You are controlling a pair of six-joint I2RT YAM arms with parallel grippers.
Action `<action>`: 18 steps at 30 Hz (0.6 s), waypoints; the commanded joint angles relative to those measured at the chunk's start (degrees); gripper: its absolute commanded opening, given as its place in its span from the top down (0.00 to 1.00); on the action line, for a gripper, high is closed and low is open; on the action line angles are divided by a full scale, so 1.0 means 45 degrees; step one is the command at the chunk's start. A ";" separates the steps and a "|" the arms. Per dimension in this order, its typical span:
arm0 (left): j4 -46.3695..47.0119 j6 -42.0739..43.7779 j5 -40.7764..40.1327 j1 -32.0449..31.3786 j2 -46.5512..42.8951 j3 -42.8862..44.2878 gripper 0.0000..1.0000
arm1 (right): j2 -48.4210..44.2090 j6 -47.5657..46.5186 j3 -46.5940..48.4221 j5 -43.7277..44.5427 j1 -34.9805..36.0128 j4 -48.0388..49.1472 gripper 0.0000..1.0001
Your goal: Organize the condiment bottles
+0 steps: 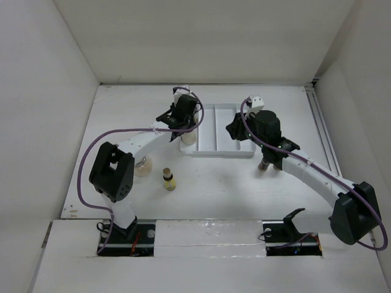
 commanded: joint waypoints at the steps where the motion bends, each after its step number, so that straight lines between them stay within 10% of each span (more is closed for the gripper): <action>1: 0.0833 0.0071 -0.0228 -0.0057 -0.0086 -0.0132 0.78 | -0.0024 0.0030 0.0536 0.0001 0.0115 0.0456 0.55; 10: 0.1145 -0.0183 0.0358 -0.0057 -0.2210 -0.0386 0.34 | -0.0141 0.0030 0.0536 0.0001 0.0115 0.0456 0.57; 15: 0.1554 -0.0417 0.0924 -0.0057 -0.5348 -0.1146 0.31 | -0.0278 -0.0223 0.0536 0.0000 0.0620 0.0456 0.96; 18: 0.1556 -0.0534 0.0731 -0.0057 -0.7360 -0.2044 0.31 | -0.0278 -0.0575 0.0654 0.0294 0.1227 0.0456 1.00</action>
